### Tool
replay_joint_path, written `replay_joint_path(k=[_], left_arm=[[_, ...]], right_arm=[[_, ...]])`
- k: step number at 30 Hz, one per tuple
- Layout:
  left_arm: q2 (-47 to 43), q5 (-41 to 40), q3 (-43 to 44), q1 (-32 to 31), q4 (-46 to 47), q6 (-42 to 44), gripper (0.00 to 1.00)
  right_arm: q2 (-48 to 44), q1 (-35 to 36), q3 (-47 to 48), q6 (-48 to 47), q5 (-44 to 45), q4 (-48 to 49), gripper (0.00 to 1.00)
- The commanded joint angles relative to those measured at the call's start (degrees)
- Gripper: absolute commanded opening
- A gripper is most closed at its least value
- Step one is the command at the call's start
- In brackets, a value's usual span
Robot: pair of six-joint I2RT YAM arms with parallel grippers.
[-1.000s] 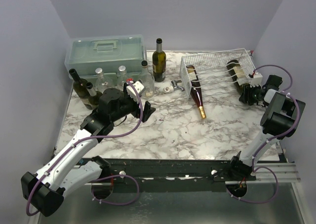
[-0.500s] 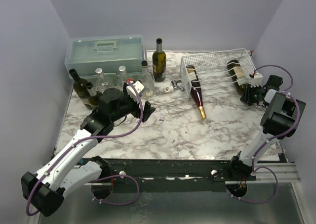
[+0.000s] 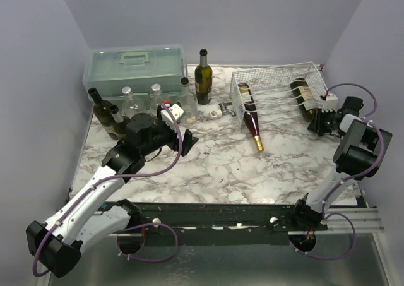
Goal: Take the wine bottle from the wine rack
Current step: Pick up the wine bottle from the wine rack.
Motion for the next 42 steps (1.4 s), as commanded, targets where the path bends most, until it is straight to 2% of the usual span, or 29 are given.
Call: replay_joint_path(k=[1,15,42], left_arm=[[-1.2,-1.1,-0.5,-0.2,0.2,0.6,0.99],[-1.1,-1.3,-0.6,-0.2,0.2,0.8,0.99],[-1.8,-1.4,-0.7,-0.2,0.1,0.9,0.99]], right_arm=[[-4.7,-1.6,-1.4,1.2,-3.3,-0.3,0.0],[-10.8,-5.1,-8.9,-0.1,-6.3,2.4,0.0],[-22.3,-12.5,-16.3,-11.4,-11.2,-9.0,0.0]])
